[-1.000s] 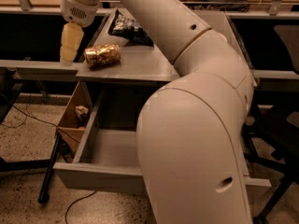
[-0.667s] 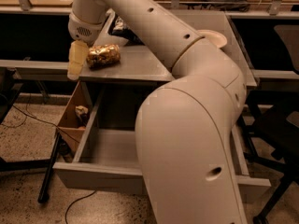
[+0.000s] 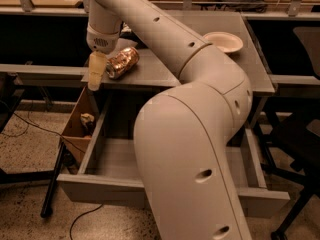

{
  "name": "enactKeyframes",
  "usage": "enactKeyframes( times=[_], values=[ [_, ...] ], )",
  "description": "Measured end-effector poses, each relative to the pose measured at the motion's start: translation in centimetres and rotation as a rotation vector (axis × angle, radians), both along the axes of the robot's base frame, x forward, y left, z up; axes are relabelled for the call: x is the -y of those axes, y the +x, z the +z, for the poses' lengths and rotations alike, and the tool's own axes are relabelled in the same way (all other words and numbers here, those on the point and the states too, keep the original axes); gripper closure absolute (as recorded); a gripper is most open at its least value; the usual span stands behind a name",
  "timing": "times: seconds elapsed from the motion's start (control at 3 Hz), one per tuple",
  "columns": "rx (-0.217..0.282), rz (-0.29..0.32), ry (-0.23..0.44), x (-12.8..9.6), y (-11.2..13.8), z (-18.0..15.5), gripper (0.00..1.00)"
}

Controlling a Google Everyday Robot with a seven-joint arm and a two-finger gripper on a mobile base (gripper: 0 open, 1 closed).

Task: Place orange can into top drawer

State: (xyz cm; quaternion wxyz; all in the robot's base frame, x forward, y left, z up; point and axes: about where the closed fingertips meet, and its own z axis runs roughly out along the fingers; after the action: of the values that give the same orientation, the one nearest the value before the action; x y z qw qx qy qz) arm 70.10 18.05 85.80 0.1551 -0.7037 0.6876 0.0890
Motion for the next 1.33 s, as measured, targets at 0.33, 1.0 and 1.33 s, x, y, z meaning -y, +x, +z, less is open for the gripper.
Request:
enactKeyframes(
  times=[0.33, 1.0, 1.33],
  values=[
    [0.039, -0.034, -0.044, 1.4, 1.3, 1.2, 0.00],
    [0.104, -0.018, -0.121, 2.2, 3.6, 3.0, 0.00],
    [0.112, 0.019, -0.134, 1.8, 4.1, 2.8, 0.00]
  ],
)
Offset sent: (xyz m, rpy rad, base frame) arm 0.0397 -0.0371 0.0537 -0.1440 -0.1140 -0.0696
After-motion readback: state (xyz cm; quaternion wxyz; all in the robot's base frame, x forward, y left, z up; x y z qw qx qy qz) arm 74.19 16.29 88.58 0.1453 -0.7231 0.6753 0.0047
